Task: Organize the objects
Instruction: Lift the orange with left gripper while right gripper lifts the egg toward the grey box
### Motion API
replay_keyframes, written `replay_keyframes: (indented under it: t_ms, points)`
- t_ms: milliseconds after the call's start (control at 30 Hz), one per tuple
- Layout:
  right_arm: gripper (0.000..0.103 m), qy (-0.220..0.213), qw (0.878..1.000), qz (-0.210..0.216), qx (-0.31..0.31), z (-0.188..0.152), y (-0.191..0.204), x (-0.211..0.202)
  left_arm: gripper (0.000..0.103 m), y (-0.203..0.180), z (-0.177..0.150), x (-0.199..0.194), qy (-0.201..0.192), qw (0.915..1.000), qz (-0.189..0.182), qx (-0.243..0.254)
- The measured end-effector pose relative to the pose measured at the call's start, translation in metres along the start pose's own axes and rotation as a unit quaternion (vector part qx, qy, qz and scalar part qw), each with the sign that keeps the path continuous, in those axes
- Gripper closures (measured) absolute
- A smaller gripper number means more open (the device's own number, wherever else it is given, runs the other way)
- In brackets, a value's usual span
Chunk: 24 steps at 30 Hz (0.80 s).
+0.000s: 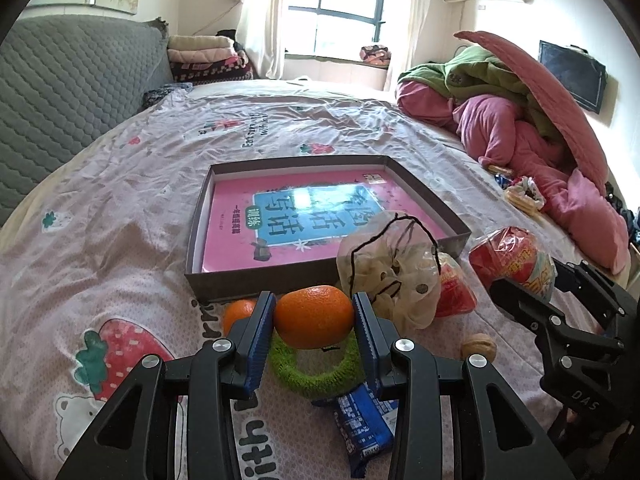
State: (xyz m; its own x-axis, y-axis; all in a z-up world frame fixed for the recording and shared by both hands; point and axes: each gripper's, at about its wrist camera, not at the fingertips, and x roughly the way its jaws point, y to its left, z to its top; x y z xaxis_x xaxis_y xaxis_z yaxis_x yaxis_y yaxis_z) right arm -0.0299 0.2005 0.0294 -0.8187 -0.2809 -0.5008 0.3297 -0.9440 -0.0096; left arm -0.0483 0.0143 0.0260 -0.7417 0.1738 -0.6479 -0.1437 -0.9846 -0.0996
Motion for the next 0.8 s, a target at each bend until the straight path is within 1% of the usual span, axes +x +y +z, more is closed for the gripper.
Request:
replay_keyframes:
  t_ms: [233,400,800]
  points:
    - [0.049,-0.002,1.000,-0.006,-0.004,0.010,-0.006,0.004,0.063,-0.002,0.006,0.005,0.002,1.0000,-0.001,0.004]
    - [0.049,-0.004,1.000,-0.010,-0.008,0.015,-0.008,0.007,0.063,-0.002,0.013,0.008,-0.006,1.0000,0.006,0.006]
    - [0.049,-0.008,1.000,-0.006,-0.014,0.026,-0.013,0.017,0.063,0.005,0.024,0.021,-0.002,0.9999,0.012,0.007]
